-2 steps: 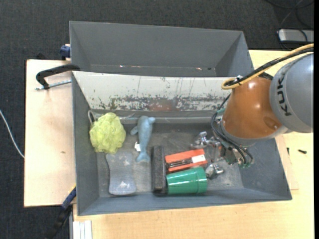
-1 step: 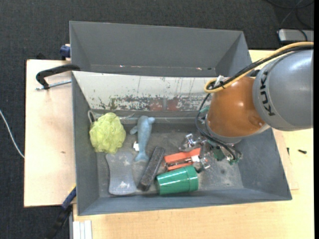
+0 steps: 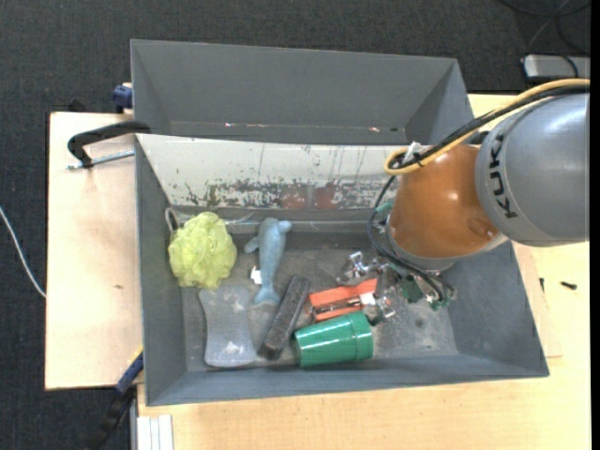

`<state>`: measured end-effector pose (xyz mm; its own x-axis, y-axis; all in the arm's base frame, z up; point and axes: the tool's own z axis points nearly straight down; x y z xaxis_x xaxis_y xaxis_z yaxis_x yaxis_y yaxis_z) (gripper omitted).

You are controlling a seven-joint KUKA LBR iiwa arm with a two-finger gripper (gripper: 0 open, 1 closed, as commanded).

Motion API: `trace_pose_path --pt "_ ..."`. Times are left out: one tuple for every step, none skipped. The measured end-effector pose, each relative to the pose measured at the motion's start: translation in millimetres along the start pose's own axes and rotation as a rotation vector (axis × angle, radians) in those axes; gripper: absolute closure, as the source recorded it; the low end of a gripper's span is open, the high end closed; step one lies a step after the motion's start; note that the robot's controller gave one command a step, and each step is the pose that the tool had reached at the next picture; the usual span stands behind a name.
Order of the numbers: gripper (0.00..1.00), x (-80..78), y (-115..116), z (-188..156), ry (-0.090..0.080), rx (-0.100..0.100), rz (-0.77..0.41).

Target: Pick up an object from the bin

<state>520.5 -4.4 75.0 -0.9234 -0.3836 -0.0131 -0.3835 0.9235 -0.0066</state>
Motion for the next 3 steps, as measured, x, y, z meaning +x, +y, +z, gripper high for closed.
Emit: trace_pose_path --pt "1.0 16.5 -22 -120 0.01 -0.006 -0.088" --pt "1.0 16.5 -22 -120 0.01 -0.007 -0.088" --pt "1.0 20.2 -29 -140 0.015 -0.013 -0.186"
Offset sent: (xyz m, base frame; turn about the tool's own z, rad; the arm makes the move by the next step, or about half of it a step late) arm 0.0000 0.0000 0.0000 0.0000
